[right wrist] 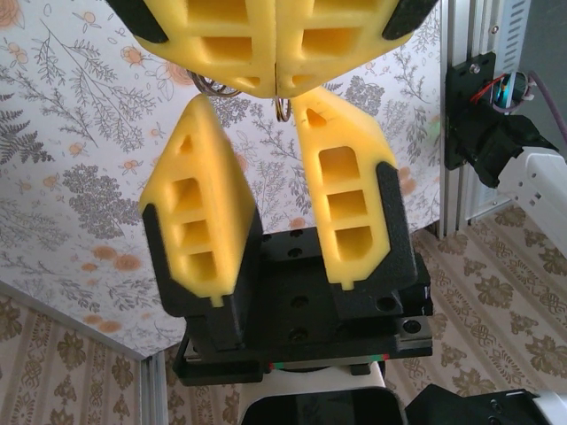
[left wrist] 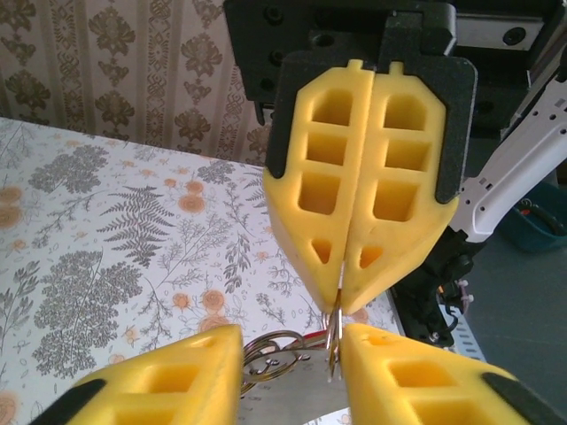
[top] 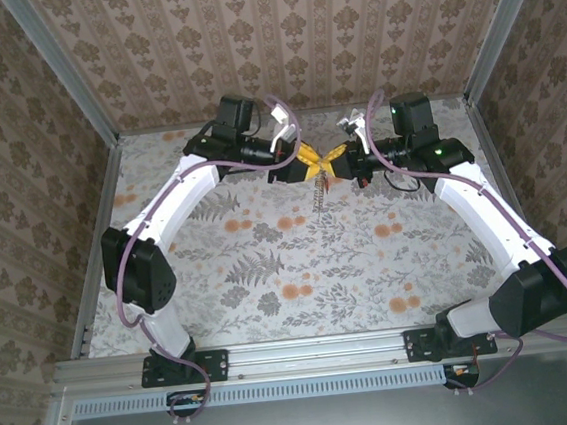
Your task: Put the keys on the keyring
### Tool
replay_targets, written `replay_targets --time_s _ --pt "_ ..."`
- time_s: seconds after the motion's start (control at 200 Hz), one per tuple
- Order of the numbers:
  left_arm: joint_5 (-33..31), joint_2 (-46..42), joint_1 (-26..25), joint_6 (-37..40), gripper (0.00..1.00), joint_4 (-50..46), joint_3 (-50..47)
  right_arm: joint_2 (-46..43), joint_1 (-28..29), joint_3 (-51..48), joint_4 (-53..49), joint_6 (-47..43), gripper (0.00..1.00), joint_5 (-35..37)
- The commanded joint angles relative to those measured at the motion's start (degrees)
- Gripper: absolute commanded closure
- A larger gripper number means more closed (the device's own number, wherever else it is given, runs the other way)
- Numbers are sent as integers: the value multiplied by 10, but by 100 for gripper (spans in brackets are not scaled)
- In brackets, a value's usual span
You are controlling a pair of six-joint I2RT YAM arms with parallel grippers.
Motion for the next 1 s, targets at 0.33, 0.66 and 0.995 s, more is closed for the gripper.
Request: replay_targets --time_s 0.33,0.66,0.995 --pt "20 6 -7 -6 93 12 21 3 4 18 -5 -11 100 -17" --pt "19 2 -9 -15 100 30 12 0 4 14 8 -2 100 -10" --pt "-14 -56 7 -153 100 257 -102 -88 -26 -134 258 179 49 44"
